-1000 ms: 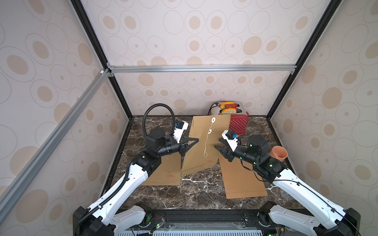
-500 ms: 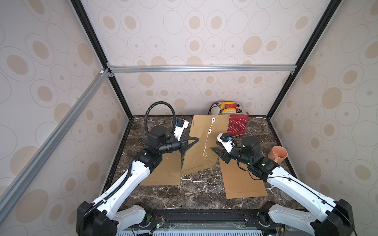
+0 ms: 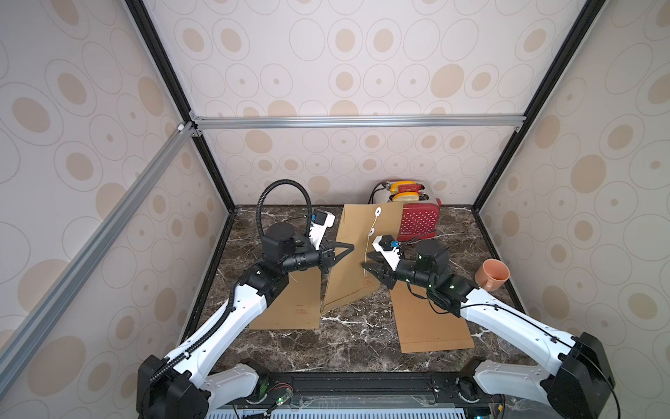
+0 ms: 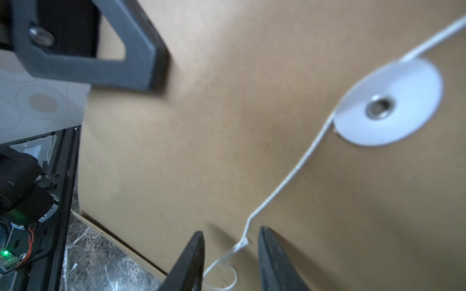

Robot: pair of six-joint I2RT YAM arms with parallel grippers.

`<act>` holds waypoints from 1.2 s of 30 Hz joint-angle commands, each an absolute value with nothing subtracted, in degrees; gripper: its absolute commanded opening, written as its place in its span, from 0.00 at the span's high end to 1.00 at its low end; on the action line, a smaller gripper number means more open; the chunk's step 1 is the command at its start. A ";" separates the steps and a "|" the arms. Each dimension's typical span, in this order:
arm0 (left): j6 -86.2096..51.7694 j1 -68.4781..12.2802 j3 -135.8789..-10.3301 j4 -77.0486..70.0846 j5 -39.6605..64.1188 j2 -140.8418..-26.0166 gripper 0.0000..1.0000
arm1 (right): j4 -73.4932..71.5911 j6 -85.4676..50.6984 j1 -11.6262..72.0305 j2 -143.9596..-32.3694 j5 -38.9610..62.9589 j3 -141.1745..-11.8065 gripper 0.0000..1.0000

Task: Close the mouth of the file bag
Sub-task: Close the file bag.

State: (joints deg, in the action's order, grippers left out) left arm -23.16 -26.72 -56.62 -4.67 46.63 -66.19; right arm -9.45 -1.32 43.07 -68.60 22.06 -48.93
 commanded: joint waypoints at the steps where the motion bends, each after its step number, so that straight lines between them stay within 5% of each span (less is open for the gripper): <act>1: -23.73 -26.45 -58.45 -7.50 47.90 -66.24 1.00 | -11.66 -3.04 43.54 -69.24 23.27 -49.12 0.67; 4: -23.62 -26.41 -58.44 -7.55 47.73 -65.92 1.00 | -11.18 -3.11 43.51 -68.83 21.58 -48.34 0.77; 11: -23.29 -26.40 -58.18 -7.82 47.55 -65.29 1.00 | -12.13 -3.18 43.53 -69.24 22.83 -47.00 0.83; 36: -22.08 -26.39 -58.00 -7.16 45.47 -63.57 1.00 | -7.13 -3.78 43.55 -59.42 17.65 -31.16 0.88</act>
